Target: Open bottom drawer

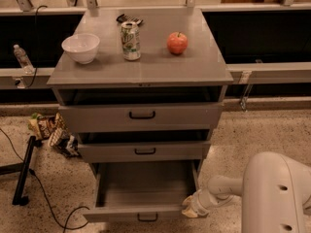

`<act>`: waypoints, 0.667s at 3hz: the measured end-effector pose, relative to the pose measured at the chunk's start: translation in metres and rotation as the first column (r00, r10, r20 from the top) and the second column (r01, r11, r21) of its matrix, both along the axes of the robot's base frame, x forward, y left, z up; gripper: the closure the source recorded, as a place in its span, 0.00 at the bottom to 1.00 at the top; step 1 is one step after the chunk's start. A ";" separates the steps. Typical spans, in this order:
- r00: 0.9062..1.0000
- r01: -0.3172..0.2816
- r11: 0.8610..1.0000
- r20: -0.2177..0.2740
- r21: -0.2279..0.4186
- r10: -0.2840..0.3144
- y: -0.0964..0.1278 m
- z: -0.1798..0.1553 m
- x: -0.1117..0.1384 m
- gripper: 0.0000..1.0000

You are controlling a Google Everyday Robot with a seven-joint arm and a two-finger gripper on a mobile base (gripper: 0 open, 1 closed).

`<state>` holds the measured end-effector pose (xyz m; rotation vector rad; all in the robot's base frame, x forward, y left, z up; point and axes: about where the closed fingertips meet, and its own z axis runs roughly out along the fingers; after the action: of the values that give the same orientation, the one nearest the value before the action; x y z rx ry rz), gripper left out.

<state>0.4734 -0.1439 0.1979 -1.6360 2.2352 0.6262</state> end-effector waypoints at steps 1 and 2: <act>0.994 -0.019 1.000 0.111 0.004 0.019 0.003 0.035 0.001 0.82; 0.939 -0.062 0.998 0.340 0.003 0.058 0.011 0.115 0.004 0.59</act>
Offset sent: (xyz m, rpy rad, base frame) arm 0.0006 0.0292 0.3305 0.0339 -0.9162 0.1575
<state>0.4774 -0.1332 0.3125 -1.6654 1.9345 0.3387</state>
